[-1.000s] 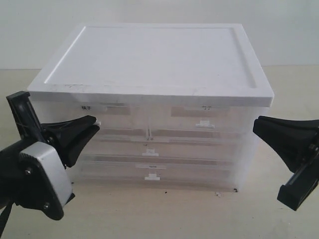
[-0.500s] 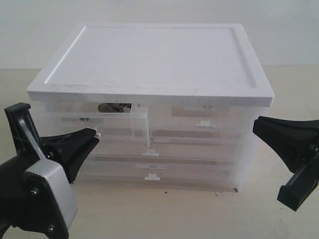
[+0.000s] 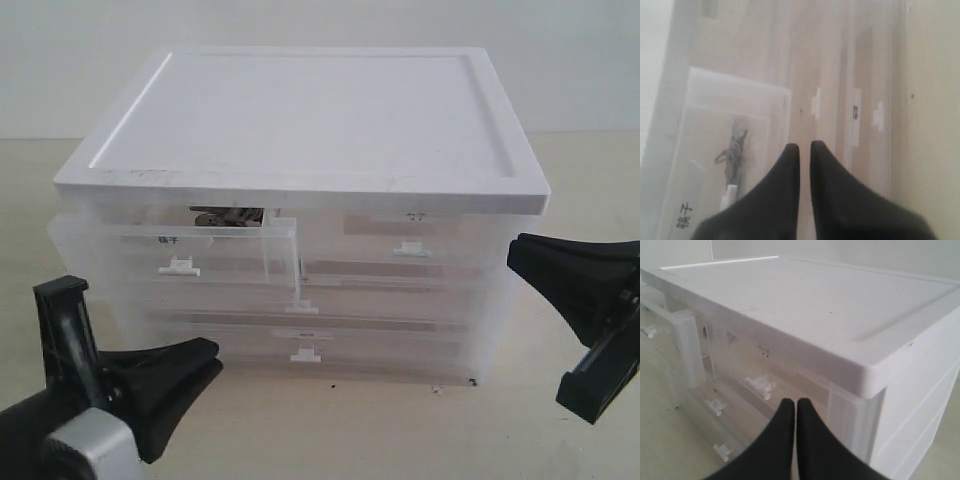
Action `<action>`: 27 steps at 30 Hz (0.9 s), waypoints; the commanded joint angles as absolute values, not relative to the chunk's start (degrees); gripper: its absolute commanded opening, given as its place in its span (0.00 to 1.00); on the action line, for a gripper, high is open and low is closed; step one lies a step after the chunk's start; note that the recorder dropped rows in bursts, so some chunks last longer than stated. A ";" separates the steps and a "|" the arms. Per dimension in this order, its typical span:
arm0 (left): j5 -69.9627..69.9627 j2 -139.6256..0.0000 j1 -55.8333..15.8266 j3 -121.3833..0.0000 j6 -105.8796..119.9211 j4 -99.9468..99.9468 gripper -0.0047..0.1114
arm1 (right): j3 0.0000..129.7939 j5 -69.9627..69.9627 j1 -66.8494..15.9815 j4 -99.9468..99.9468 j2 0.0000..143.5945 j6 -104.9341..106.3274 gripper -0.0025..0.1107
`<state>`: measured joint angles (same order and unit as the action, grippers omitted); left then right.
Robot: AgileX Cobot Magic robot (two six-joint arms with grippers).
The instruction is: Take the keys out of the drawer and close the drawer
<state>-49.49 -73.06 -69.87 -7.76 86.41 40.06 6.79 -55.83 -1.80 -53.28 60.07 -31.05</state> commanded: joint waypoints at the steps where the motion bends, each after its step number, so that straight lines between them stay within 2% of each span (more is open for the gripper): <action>1: -41.48 -65.80 -73.35 -13.19 66.96 41.47 0.08 | 7.14 -56.48 -1.80 -53.31 60.15 -31.13 0.02; 2: -31.20 -62.88 -73.23 -18.26 69.65 44.82 0.08 | 7.14 -56.48 -1.80 -53.31 60.15 -31.13 0.02; 4: -20.88 -60.45 -73.13 -25.99 81.51 59.08 0.09 | 7.14 -56.48 -1.80 -53.31 60.15 -31.13 0.02; 5: -17.43 -60.07 -72.47 -31.18 94.76 71.43 0.14 | 7.14 -56.48 -1.80 -53.31 60.15 -31.13 0.02; 6: -16.93 -60.07 -71.65 -34.28 106.24 82.04 0.19 | 7.14 -56.48 -1.80 -53.31 60.15 -31.13 0.02; 7: -18.87 -60.81 -70.41 -38.16 122.70 97.61 0.29 | 7.14 -56.48 -1.80 -53.65 60.15 -31.36 0.02; 9: -32.79 -63.09 -69.72 -42.87 122.24 99.95 0.45 | 7.14 -56.48 -1.80 -54.32 60.15 -32.15 0.02; 10: -36.57 -63.96 -69.82 -43.59 122.24 99.95 0.48 | 7.14 -56.48 -1.80 -54.46 60.15 -32.33 0.02; 17: -55.29 -69.42 -69.82 -49.23 122.21 99.95 0.48 | 7.14 -57.41 -1.80 -54.45 60.15 -32.48 0.02; 21: -44.96 -69.13 -68.46 -53.29 121.31 99.95 0.46 | 7.14 -57.53 -1.80 -54.45 60.15 -32.48 0.02; 25: -29.47 -68.67 -65.59 -56.12 115.37 99.95 0.35 | 7.14 -57.53 -1.80 -54.68 60.15 -32.48 0.02; 27: -25.45 -68.67 -64.09 -56.37 112.34 99.95 0.34 | 7.14 -57.53 -1.80 -54.68 60.15 -32.48 0.02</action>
<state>-32.66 -69.18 -65.84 -55.70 116.70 99.84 6.79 -56.86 -1.80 -54.35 60.07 -32.17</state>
